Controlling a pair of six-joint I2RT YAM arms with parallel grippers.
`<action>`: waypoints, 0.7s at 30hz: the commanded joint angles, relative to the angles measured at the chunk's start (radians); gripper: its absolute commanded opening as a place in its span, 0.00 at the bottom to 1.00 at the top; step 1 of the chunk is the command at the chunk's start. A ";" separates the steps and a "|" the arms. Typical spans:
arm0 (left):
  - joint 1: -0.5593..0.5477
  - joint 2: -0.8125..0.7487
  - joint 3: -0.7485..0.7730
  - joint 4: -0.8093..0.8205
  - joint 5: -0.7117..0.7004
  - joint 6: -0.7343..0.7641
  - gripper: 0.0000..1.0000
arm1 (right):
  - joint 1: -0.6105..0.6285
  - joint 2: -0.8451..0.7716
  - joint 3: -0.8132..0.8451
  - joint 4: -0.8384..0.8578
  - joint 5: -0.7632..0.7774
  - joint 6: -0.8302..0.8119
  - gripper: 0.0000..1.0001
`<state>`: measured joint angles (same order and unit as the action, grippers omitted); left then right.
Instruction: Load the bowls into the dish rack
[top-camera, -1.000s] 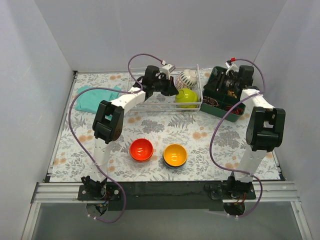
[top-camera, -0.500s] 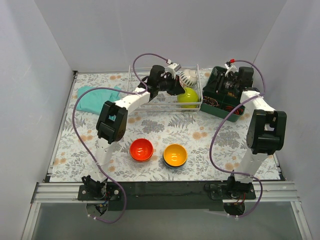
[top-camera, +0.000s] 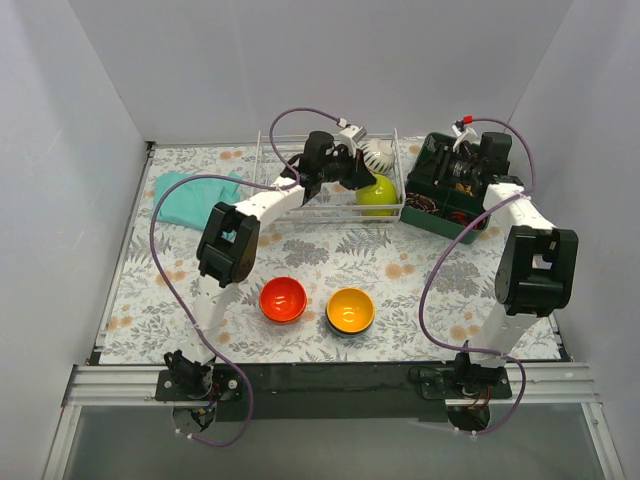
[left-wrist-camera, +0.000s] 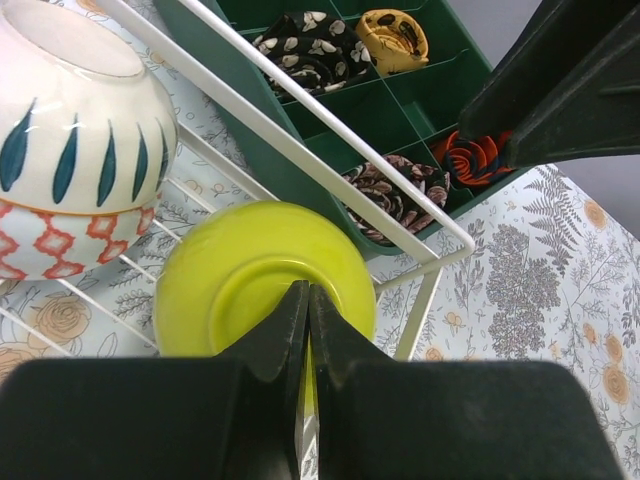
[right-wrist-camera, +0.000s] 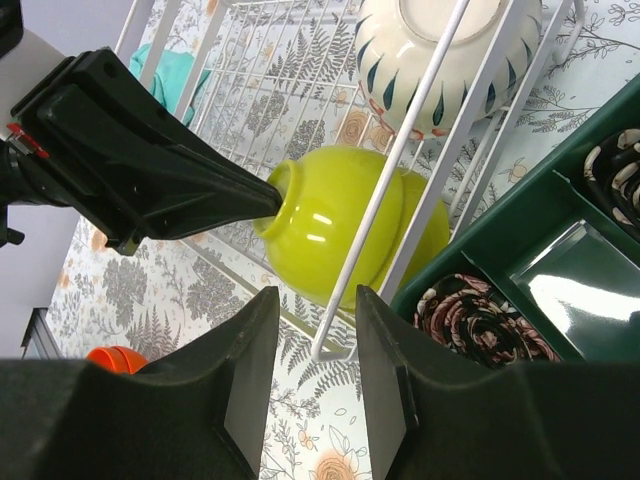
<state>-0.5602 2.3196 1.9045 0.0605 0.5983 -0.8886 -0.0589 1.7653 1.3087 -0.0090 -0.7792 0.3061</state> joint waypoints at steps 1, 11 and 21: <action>-0.029 0.006 0.019 0.002 -0.011 -0.006 0.00 | -0.007 -0.053 -0.012 0.010 0.006 -0.027 0.45; -0.033 0.011 0.068 0.005 -0.045 0.008 0.00 | -0.012 -0.086 -0.035 0.010 0.008 -0.036 0.45; 0.025 -0.227 0.033 -0.087 -0.074 0.054 0.29 | -0.012 -0.185 -0.009 -0.144 0.031 -0.197 0.49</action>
<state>-0.5770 2.2986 1.9926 0.0189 0.5293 -0.8631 -0.0662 1.6627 1.2766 -0.0860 -0.7570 0.2146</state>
